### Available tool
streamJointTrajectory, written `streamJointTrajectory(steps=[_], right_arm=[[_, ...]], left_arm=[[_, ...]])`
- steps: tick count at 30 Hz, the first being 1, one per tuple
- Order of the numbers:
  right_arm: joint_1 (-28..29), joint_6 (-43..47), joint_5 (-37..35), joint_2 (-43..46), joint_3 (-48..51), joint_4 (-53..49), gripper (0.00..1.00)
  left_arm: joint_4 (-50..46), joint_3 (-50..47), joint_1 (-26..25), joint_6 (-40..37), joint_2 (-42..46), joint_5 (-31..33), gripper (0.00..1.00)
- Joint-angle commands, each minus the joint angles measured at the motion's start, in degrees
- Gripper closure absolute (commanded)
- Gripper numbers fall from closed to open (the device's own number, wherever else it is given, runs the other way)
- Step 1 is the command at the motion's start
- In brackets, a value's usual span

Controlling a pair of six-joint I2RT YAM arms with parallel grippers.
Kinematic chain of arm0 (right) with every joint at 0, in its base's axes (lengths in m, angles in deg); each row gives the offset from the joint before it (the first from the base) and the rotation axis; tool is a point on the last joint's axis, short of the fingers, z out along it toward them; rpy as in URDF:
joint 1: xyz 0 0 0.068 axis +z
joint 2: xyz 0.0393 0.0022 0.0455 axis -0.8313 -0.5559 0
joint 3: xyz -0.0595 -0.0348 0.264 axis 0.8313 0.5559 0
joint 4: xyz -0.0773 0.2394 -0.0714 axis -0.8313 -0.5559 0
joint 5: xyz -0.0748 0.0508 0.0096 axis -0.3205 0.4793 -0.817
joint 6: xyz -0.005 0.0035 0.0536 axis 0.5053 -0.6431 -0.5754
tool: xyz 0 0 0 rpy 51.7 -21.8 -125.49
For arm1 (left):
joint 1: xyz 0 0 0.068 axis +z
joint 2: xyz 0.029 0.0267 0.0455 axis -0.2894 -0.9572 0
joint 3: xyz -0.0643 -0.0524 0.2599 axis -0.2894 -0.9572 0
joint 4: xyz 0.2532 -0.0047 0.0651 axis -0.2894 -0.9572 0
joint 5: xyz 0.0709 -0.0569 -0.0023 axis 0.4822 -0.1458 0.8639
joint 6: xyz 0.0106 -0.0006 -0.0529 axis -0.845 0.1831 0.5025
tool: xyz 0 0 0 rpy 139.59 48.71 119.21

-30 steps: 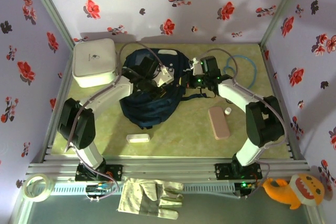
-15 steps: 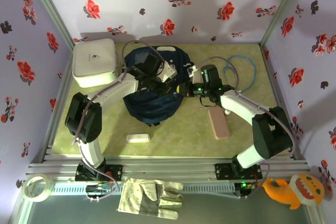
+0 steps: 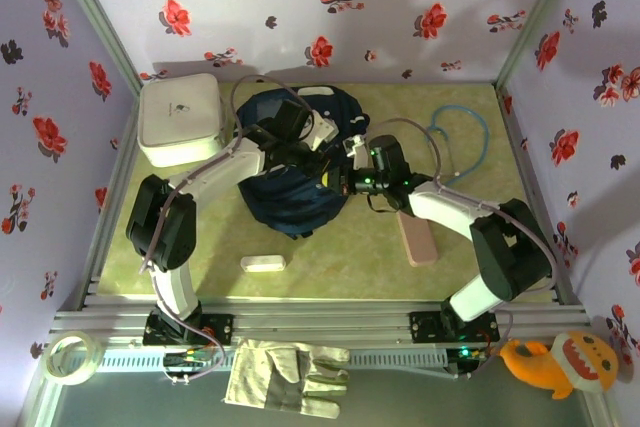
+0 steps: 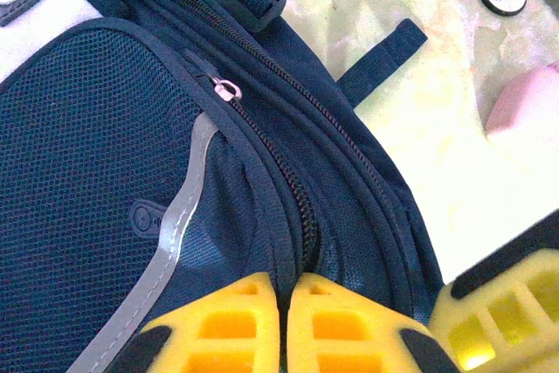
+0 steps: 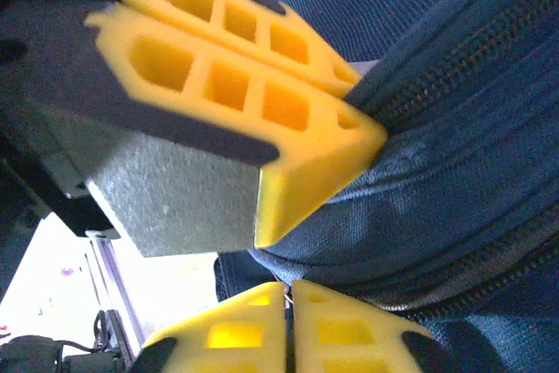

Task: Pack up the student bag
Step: Unzip the student bag at the top-center of the table.

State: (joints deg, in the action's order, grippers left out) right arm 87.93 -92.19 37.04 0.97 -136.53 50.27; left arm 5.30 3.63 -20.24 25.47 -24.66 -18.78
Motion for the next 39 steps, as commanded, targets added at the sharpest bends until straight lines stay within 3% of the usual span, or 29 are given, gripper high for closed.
streamJointTrajectory(steps=[1, 10, 15, 18, 26, 39], right_arm=[[-1.0, -1.8, -3.5, 5.6, 2.8, 2.6, 0.80], [-9.4, -8.0, -10.7, 12.7, 5.7, -1.9, 0.48], [-10.5, -14.7, -10.4, 9.4, -0.3, -7.8, 0.40], [-10.5, -19.9, -8.7, 6.4, -3.6, -8.0, 0.38], [-10.2, -34.2, -1.9, -2.0, -8.3, 2.8, 0.34], [-8.3, -38.6, 0.5, -10.4, -15.6, 2.6, 0.33]], left_arm=[[7.7, 2.3, 1.2, 1.7, 0.4, -0.7, 0.94], [9.0, -1.2, 2.3, 1.2, 4.4, -1.4, 0.94], [10.2, -2.7, 2.2, 0.3, 6.3, -3.7, 0.93], [10.8, -3.5, 2.3, 0.1, 7.0, -4.7, 0.93], [11.3, -4.3, 2.3, 0.1, 7.2, -5.0, 0.93], [11.7, -5.5, 2.2, -0.5, 7.2, -6.8, 0.87]])
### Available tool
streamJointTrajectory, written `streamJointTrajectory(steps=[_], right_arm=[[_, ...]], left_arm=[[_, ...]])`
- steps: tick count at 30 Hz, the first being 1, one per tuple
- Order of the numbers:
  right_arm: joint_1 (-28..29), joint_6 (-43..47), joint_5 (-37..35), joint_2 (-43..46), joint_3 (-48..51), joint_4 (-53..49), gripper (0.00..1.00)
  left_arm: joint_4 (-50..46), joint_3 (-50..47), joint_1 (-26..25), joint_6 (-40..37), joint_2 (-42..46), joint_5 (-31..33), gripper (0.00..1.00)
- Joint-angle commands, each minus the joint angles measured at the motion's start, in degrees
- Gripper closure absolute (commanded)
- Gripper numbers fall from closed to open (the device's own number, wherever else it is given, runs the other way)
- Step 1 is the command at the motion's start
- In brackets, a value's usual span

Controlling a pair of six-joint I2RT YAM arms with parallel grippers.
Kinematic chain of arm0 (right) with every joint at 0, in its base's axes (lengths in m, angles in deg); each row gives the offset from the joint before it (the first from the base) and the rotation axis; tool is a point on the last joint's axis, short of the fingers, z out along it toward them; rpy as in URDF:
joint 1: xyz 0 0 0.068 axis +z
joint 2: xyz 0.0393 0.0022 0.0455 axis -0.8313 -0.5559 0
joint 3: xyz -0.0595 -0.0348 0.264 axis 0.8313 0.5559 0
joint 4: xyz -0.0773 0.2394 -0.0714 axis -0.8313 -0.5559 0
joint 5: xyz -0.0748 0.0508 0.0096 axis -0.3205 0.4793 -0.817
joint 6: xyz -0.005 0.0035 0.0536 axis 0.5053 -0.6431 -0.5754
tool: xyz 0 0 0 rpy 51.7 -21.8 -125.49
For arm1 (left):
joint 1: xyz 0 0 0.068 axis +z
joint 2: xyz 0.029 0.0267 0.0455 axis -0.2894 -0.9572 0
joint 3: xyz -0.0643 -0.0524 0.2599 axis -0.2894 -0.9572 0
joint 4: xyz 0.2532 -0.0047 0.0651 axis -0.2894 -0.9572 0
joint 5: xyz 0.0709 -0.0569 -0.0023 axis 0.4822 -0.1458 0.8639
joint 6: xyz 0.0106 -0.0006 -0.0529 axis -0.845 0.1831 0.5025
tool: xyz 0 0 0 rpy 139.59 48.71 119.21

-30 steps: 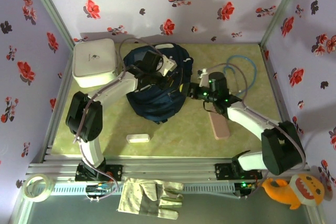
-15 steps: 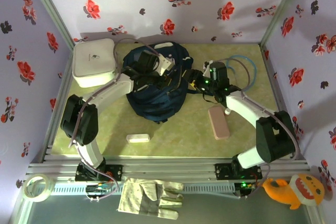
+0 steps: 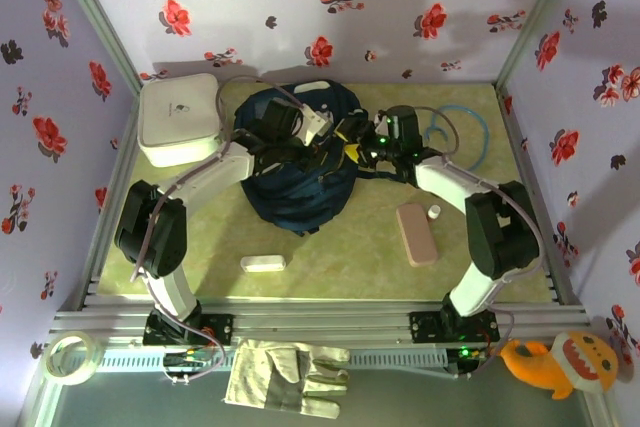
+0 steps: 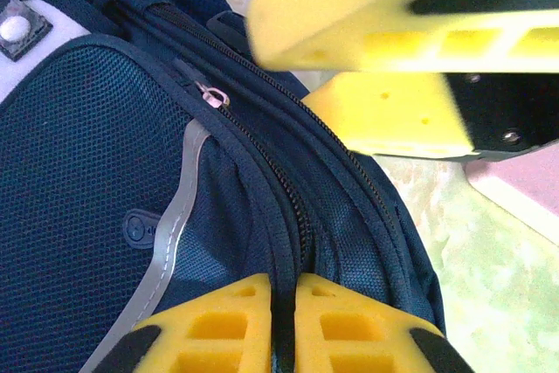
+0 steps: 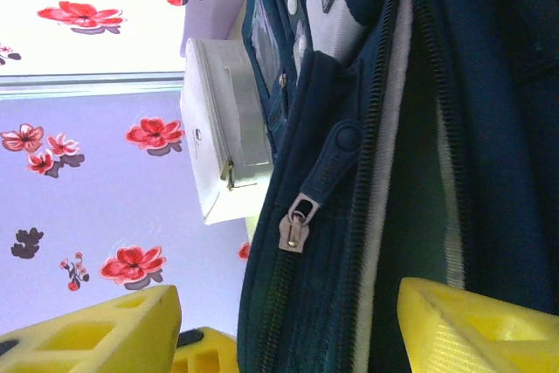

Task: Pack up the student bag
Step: Unzip the student bag at the top-center of the table.

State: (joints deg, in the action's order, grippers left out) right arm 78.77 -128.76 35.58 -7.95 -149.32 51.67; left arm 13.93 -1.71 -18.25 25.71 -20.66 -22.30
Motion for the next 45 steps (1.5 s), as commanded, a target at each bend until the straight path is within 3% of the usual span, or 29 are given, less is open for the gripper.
streamJointTrajectory(steps=[1, 7, 12, 16, 19, 22, 26, 32, 45], right_arm=[[1.2, -2.0, 2.0, -2.2, -3.6, 0.5, 0.33], [2.4, -2.3, 3.0, -6.1, -7.0, -2.8, 0.34], [3.5, -2.1, 3.9, -8.3, -8.6, -3.7, 0.42], [4.2, -0.7, 4.1, -9.6, -9.6, -5.1, 0.61], [4.4, -1.1, 4.3, -10.1, -9.7, -3.1, 0.78], [4.3, -4.6, 4.0, -10.1, -8.4, 4.0, 0.86], [4.4, -10.8, 2.9, -10.2, -6.8, 14.5, 0.89], [4.4, -14.8, 1.4, -10.8, -6.6, 20.1, 0.90], [4.7, -15.3, 1.6, -10.7, -6.4, 19.8, 0.90]], left_arm=[[3.0, -0.2, 0.3, -0.8, 3.2, -3.3, 0.87], [2.1, -1.4, 0.3, -1.2, 4.2, -3.3, 0.80], [1.5, -4.6, 0.9, 0.0, 7.4, -1.8, 0.67], [0.5, -7.6, 1.4, 3.1, 11.4, 3.6, 0.52], [-0.8, -9.3, 1.5, 10.1, 13.6, 7.9, 0.43], [-1.2, -11.5, 1.4, 18.7, 15.0, 9.0, 0.39], [0.4, -15.4, 0.3, 30.6, 16.9, 9.2, 0.38], [4.1, -19.4, -3.4, 39.5, 18.2, 10.0, 0.44], [5.5, -19.6, -4.0, 38.6, 14.6, 13.8, 0.52]])
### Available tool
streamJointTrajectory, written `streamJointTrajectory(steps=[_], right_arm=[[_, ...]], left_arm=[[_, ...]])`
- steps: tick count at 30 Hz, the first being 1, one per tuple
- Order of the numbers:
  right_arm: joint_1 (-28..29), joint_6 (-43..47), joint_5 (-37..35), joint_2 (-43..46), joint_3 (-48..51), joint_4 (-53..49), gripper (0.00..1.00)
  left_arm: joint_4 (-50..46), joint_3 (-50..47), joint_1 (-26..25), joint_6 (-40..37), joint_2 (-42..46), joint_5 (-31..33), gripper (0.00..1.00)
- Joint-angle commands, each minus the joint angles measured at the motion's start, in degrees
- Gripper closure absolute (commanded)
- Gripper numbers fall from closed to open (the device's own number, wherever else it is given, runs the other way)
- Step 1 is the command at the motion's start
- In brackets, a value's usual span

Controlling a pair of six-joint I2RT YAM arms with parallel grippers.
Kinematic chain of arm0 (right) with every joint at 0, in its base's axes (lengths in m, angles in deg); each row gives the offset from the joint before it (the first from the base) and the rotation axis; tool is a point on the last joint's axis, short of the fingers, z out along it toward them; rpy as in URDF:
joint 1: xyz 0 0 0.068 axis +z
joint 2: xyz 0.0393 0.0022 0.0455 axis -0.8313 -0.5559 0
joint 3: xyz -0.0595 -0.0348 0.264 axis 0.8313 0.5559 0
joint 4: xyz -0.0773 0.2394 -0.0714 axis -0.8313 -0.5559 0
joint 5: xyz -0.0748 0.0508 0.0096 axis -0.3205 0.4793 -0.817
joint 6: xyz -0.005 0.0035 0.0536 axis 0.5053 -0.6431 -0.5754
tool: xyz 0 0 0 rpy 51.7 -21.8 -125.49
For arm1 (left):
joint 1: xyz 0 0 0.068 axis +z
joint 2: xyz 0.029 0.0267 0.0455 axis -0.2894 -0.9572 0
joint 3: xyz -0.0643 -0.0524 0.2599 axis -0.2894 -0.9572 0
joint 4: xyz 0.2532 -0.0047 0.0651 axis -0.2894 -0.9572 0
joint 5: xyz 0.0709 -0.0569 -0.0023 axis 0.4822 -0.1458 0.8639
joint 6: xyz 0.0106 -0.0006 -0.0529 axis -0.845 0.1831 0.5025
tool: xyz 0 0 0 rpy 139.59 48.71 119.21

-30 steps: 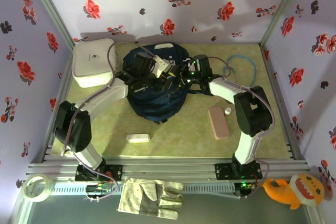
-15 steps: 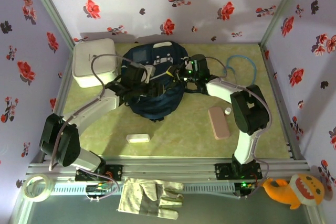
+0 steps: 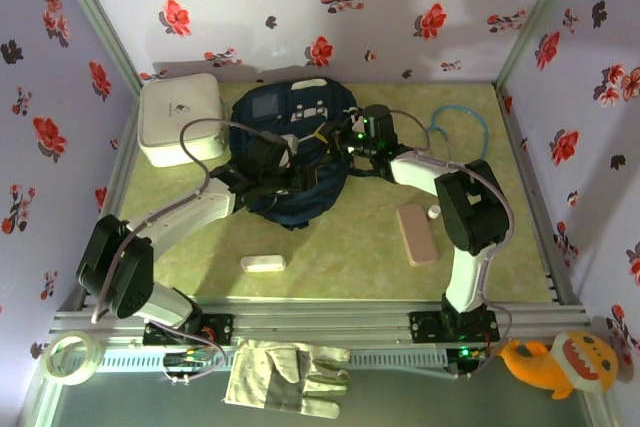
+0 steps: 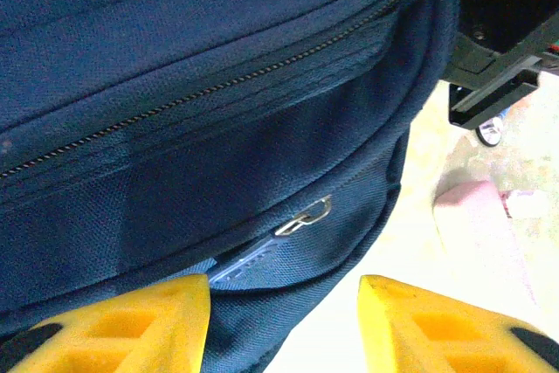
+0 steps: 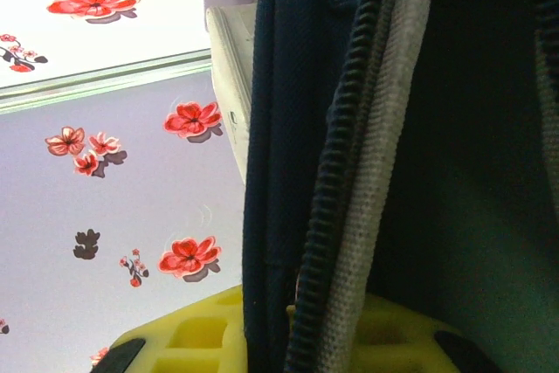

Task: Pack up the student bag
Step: Unzip the student bag at the top-center of the table.

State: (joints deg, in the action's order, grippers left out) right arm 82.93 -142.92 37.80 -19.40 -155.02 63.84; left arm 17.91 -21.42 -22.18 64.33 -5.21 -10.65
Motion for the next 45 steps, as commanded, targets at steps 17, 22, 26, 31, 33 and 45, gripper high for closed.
streamJointTrajectory(steps=[17, 22, 26, 31, 33, 45], right_arm=[[0.6, -2.9, 0.2, 0.8, -1.1, 9.1, 0.90], [0.7, -3.8, 0.6, 1.0, -0.9, 10.2, 0.90], [0.8, -4.5, 0.9, 1.3, -0.5, 10.9, 0.90], [0.8, -4.5, 0.8, 1.4, -0.1, 11.0, 0.90], [0.8, -4.5, 0.7, 1.1, -0.3, 10.9, 0.90], [0.3, -4.3, 0.5, -0.2, -1.2, 10.4, 0.91]], left_arm=[[5.3, 0.4, -0.8, 0.3, -5.2, 5.9, 0.49], [7.5, 0.0, -0.8, 1.1, -5.9, 9.4, 0.46], [8.0, 1.2, -0.8, 0.4, -7.3, 8.4, 0.47], [9.8, 1.6, -0.8, -1.7, -7.8, 4.3, 0.58], [11.2, 0.9, -0.8, -2.2, -7.1, 2.8, 0.61], [17.1, -4.4, -0.8, -2.2, -4.5, -2.0, 0.70]])
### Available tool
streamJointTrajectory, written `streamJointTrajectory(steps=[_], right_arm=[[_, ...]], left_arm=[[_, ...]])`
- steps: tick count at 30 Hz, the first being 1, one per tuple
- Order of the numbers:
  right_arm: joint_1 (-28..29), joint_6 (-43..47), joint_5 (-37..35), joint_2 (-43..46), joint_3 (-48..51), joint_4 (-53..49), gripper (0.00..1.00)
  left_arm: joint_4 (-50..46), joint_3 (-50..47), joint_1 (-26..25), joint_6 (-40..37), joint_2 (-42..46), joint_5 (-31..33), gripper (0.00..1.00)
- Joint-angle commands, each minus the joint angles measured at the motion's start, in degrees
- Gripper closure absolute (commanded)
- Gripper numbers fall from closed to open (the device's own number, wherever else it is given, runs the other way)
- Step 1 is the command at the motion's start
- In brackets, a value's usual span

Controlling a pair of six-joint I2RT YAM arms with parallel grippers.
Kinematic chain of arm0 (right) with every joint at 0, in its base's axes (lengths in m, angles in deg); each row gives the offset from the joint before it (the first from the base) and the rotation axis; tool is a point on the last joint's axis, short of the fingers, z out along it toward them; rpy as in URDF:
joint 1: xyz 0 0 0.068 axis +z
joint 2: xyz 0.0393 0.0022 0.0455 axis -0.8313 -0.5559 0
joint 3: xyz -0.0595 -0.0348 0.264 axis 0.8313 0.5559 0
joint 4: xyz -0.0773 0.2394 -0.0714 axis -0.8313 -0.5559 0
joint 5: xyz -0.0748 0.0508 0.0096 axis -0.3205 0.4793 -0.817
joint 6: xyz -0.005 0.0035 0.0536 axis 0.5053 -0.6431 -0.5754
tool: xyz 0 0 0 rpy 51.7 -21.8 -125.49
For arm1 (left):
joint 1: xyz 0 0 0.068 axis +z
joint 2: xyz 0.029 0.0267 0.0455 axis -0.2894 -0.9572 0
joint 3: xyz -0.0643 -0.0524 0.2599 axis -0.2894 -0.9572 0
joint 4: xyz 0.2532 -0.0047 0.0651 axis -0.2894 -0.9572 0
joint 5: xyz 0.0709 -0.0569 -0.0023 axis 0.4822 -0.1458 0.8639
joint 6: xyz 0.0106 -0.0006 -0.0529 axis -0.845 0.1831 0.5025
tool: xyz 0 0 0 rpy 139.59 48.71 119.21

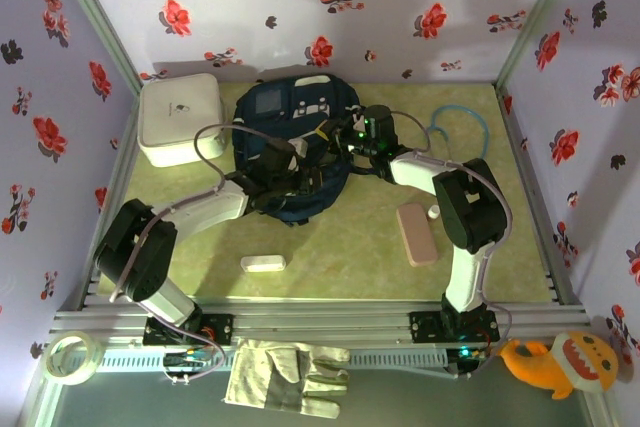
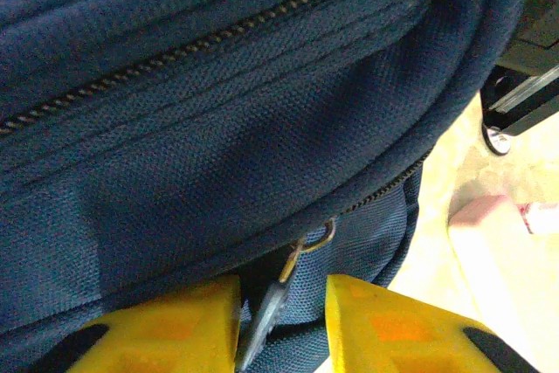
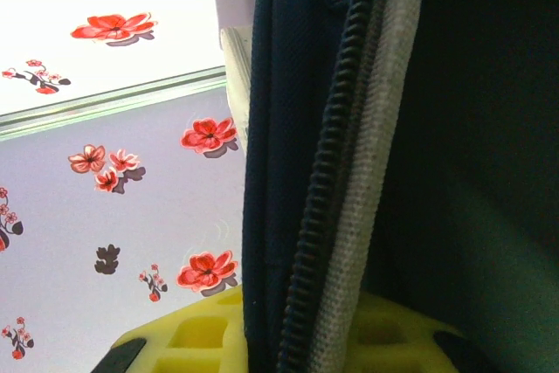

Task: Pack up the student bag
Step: Unzip the student bag at the top-center of the table.

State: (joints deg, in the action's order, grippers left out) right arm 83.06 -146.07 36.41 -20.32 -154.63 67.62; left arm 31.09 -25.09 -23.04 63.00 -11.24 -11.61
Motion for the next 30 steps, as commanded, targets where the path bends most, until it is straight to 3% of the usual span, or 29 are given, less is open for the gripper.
streamJointTrajectory(steps=[1, 9, 19, 24, 30], right_arm=[[0.2, -1.2, 1.8, 0.7, -1.7, 6.6, 0.91], [0.1, -0.9, 1.7, 0.8, -1.5, 6.1, 0.91], [-0.1, -0.7, 1.5, 1.0, -0.9, 6.1, 0.91], [-0.7, -0.4, 1.1, 1.4, -0.2, 6.2, 0.92], [-4.3, 1.8, 0.0, 4.1, 2.4, 4.7, 0.93]], left_arm=[[3.7, -1.0, 0.0, -0.5, 1.7, -0.2, 0.70], [4.0, -1.4, 0.1, 0.6, 1.9, 3.1, 0.75], [1.2, -1.0, 0.1, -0.2, 2.3, 7.0, 0.88], [-0.5, -0.7, 0.2, -1.9, 2.9, 8.0, 1.00], [-2.4, -3.3, 1.3, -4.6, 5.4, 8.4, 1.00]])
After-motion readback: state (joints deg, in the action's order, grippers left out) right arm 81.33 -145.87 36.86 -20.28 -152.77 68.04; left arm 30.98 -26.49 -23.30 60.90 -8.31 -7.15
